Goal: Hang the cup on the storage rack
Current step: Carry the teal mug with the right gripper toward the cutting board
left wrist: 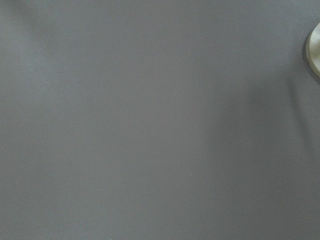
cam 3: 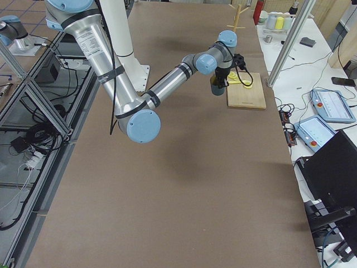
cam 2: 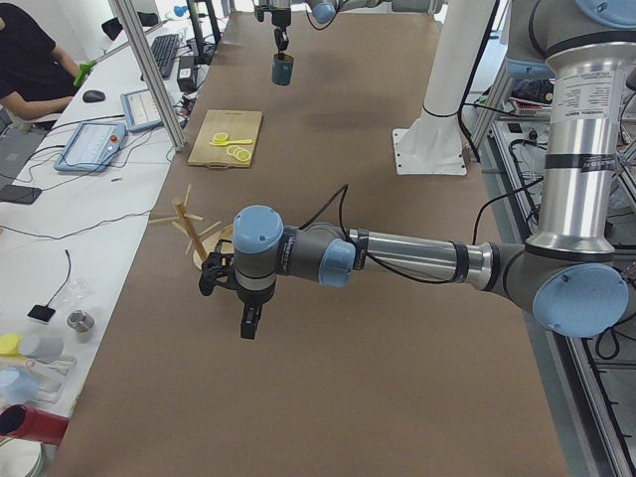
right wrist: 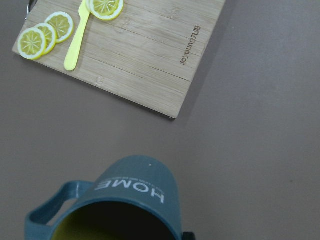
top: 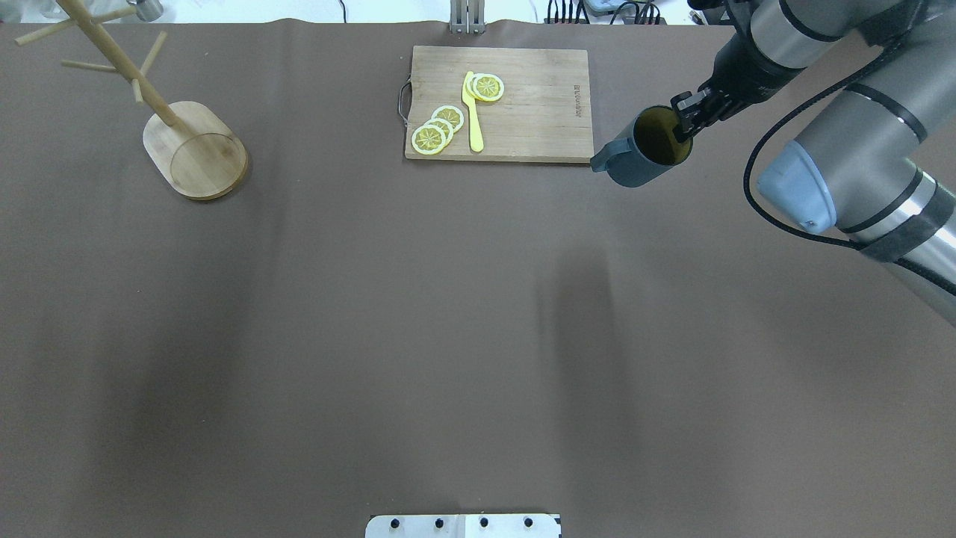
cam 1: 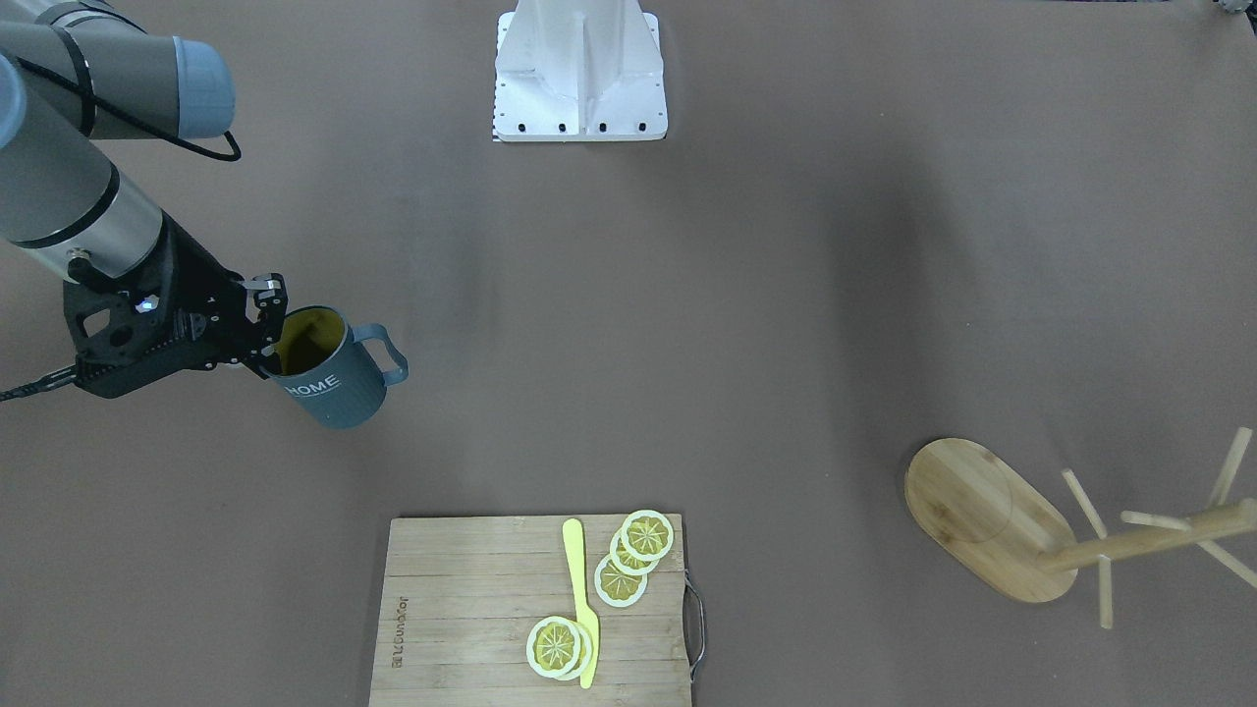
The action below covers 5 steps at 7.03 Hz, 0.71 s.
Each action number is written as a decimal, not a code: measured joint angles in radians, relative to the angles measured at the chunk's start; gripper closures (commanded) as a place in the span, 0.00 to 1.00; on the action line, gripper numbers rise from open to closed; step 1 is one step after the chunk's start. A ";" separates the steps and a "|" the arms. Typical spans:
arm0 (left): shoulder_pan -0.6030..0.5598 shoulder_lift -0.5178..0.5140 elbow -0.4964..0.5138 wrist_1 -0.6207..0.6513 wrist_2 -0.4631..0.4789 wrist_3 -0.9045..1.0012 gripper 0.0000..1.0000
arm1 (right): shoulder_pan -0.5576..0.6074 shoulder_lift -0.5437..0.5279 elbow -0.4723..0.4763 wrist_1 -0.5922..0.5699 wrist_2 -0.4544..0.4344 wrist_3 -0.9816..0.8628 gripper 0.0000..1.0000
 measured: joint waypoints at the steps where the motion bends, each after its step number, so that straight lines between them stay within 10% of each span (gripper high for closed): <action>1: -0.001 -0.002 0.004 0.000 0.000 -0.001 0.02 | -0.054 0.025 0.017 -0.001 -0.041 0.043 1.00; 5: -0.002 -0.016 0.019 0.001 -0.003 -0.002 0.02 | -0.314 0.124 0.002 -0.001 -0.280 0.162 1.00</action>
